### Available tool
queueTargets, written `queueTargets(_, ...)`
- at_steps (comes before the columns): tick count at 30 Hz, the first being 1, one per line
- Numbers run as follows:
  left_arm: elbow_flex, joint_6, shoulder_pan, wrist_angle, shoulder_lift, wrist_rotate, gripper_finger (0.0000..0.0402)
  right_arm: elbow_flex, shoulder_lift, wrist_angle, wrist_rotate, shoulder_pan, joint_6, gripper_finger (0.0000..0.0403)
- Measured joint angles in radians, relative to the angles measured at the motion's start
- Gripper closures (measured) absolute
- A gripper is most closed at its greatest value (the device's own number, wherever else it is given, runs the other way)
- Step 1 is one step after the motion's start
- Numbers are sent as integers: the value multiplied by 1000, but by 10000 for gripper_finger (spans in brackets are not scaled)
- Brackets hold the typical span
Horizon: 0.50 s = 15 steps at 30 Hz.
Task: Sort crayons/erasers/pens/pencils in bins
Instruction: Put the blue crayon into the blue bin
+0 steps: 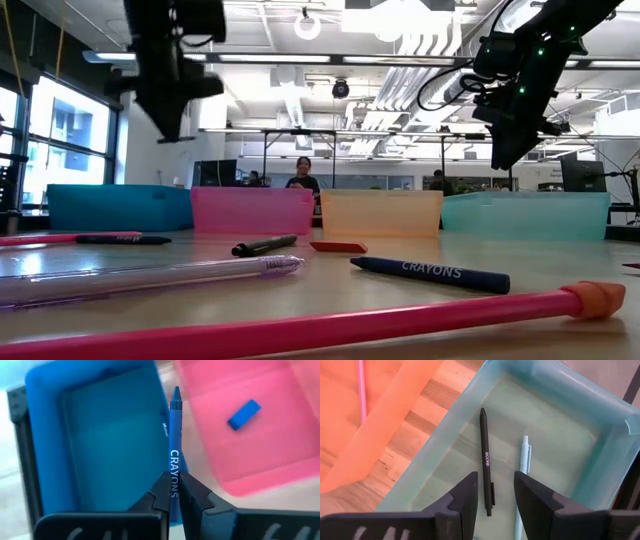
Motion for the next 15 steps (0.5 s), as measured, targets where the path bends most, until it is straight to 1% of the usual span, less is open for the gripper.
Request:
queueTargets(2,-61,0,41,14,-34,29,394,0,0,1,1,0,20,286)
queueTargets(6,-142,12,96,100,-79,78,394,0,0,14,-1,0,70,286)
queueTargets(9,-176,26,132,135,-86,91,394,0,0,25,-20,0,113,286)
queueTargets(12,-211,65,171,156,-86,102,394,-1,0,48,-101,0,130,286)
queueTargets(15,-246,108,214,211,-83,159,394,-1,0,104,-208,1,154,286)
